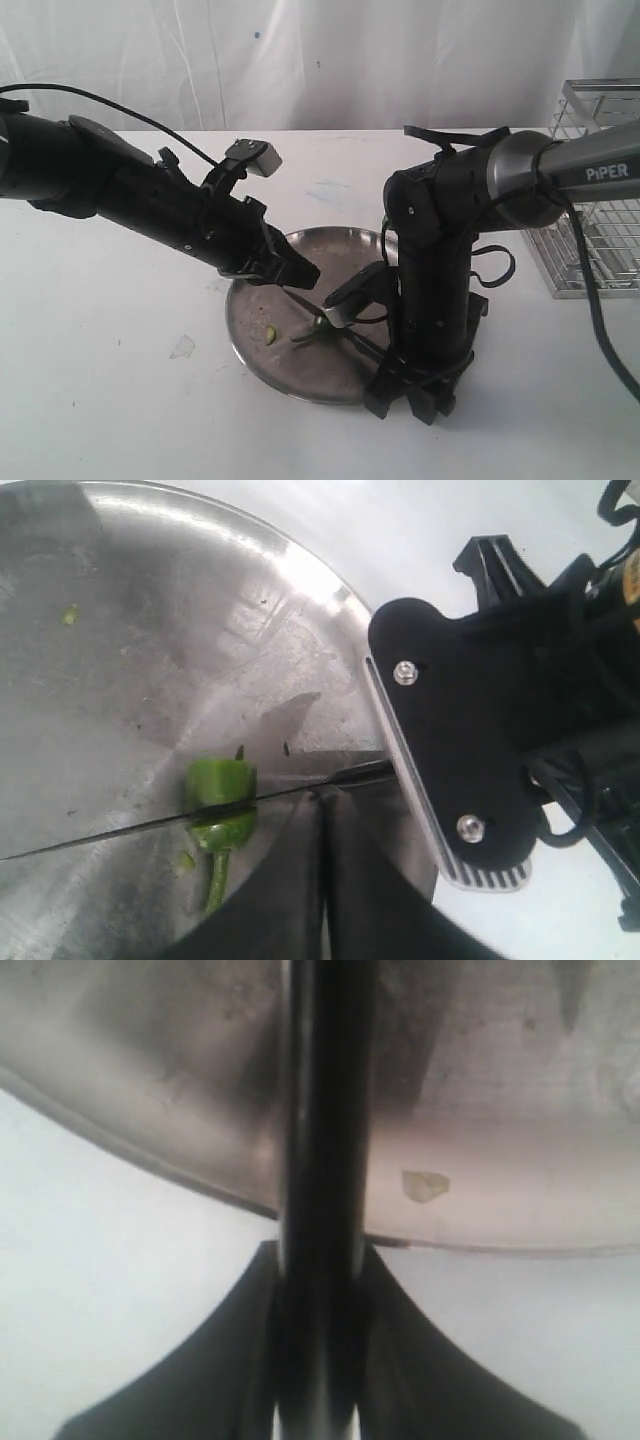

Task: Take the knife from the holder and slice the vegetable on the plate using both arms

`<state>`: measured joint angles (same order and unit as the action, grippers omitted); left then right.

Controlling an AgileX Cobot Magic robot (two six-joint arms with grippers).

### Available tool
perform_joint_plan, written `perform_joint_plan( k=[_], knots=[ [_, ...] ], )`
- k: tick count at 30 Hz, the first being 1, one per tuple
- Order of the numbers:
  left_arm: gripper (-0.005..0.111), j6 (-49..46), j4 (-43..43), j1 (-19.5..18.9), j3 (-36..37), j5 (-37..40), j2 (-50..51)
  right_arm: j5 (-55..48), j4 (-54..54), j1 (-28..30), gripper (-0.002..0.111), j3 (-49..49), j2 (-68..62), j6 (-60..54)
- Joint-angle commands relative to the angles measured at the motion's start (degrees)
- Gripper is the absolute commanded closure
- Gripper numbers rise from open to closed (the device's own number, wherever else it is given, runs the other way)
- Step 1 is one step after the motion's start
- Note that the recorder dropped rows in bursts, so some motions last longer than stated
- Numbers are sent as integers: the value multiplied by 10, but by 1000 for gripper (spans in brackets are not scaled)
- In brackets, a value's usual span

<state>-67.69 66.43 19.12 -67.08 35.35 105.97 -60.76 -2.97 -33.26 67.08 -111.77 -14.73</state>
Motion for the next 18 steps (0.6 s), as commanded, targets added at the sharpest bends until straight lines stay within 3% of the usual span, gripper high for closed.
perform_joint_plan(
  k=[1,18],
  knots=[
    [107,-3,12,-2,4,4,-7,-22,-1,2,108,3,4,30],
    [107,-8,74,-1,4,-31,30,-73,-2,1,108,2,4,31]
  ],
)
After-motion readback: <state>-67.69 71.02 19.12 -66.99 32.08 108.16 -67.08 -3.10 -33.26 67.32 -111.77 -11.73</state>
